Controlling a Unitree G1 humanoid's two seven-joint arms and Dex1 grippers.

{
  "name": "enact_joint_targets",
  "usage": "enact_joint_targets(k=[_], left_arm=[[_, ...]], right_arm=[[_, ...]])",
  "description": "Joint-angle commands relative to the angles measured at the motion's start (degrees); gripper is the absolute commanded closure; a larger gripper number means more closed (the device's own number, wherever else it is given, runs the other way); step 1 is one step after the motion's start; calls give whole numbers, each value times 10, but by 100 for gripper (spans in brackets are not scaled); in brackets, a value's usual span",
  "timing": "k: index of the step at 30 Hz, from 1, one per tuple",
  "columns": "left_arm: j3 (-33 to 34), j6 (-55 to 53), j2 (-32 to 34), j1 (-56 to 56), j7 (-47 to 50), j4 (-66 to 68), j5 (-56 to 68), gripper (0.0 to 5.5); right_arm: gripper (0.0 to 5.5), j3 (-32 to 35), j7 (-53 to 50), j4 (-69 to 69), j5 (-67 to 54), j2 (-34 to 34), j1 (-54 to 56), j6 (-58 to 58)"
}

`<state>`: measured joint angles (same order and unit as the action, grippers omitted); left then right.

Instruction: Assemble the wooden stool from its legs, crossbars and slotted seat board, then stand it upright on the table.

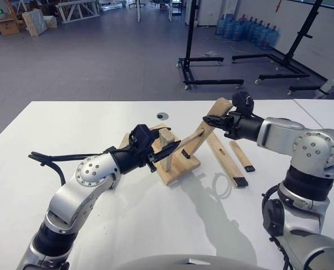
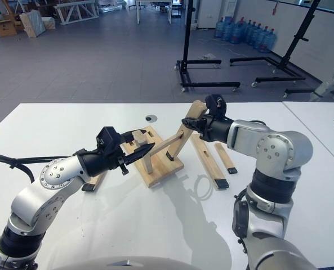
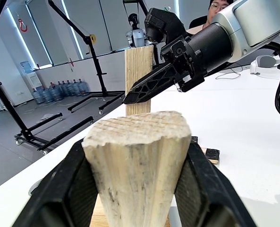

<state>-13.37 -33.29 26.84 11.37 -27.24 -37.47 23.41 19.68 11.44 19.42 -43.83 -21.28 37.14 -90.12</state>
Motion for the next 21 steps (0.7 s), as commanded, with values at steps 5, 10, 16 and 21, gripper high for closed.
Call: enact_joint_targets(k=[5,10,16,21], left_arm=[[-32,-34,9,-26,-3,29,-17,351],[-29,-34,10,-23,-8,32,-18,351],[-29,-33,7,-25,-4,34,-22,351],[-31,-31,3,-29,1,35,-28,351]], right_arm=[[450,-12,34,68,-23,46,-10,89],[450,-37,22,98,-19,46,-71,100],[450,-49,36,45,-19,9,-11,47],[450,-85,48,18,-9,3,-50,31]])
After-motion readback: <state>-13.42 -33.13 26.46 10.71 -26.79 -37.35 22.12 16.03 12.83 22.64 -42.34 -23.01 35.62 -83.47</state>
